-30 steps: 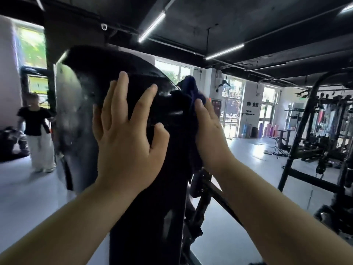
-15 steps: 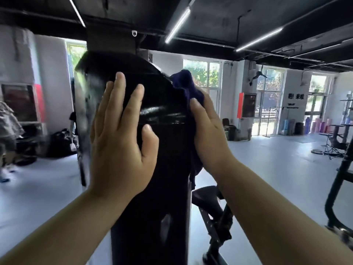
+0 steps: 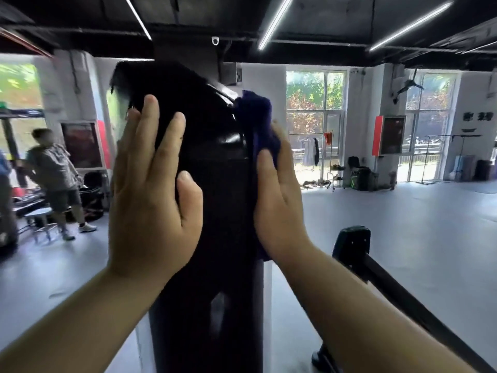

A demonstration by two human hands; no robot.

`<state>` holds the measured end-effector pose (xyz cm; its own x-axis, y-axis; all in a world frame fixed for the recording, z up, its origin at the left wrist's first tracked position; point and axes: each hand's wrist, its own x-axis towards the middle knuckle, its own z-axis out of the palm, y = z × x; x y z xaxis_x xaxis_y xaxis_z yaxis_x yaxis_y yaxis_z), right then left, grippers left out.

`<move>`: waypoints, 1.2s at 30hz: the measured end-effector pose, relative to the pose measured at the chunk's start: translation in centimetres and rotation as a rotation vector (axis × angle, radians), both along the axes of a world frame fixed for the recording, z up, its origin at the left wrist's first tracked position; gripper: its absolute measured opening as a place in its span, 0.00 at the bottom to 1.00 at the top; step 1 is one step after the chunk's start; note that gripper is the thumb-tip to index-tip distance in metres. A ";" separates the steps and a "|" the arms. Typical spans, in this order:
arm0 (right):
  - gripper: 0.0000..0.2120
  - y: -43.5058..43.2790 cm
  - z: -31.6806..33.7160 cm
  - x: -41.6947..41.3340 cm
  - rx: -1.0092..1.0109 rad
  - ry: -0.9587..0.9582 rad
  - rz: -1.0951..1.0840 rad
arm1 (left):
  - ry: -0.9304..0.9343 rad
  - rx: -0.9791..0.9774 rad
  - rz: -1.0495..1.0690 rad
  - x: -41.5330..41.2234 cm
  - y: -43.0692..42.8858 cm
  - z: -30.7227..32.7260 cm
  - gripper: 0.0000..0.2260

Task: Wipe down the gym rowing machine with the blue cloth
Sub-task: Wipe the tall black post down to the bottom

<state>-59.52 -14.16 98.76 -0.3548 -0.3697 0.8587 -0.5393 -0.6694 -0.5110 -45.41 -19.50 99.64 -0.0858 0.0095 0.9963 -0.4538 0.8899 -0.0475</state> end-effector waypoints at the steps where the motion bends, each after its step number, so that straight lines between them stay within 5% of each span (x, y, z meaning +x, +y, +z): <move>1: 0.24 0.1 -2.2 0.0 -0.008 0.030 0.016 | -0.008 -0.003 0.017 -0.1 0.1 -0.1 0.23; 4: 0.25 0.4 -4.8 -1.2 0.046 0.148 0.031 | -0.011 -0.016 0.072 -0.1 0.5 -0.2 0.23; 10: 0.22 -1.0 2.4 -2.2 -0.029 0.162 -0.003 | 0.022 0.097 0.101 -0.4 1.5 -0.8 0.24; 16: 0.26 0.1 -8.5 -2.3 0.019 0.223 0.047 | -0.044 0.106 0.228 -0.5 2.4 -1.7 0.25; 22: 0.21 -1.7 3.3 -3.1 -0.005 0.074 0.086 | -0.004 0.087 0.306 -1.1 2.6 0.8 0.23; 29: 0.23 -1.1 -4.3 -2.8 -0.029 0.101 0.086 | -0.076 0.053 0.330 -1.3 2.9 1.5 0.24; 36: 0.22 -2.3 3.7 -3.5 -0.092 0.116 0.120 | -0.060 0.054 0.372 -1.9 2.6 1.0 0.25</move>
<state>-62.99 -16.48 102.47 -0.2096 -0.3213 0.9235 -0.5043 -0.7736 -0.3837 -47.28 -16.90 100.69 -0.1321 -0.0857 0.9875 -0.7441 0.6668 -0.0417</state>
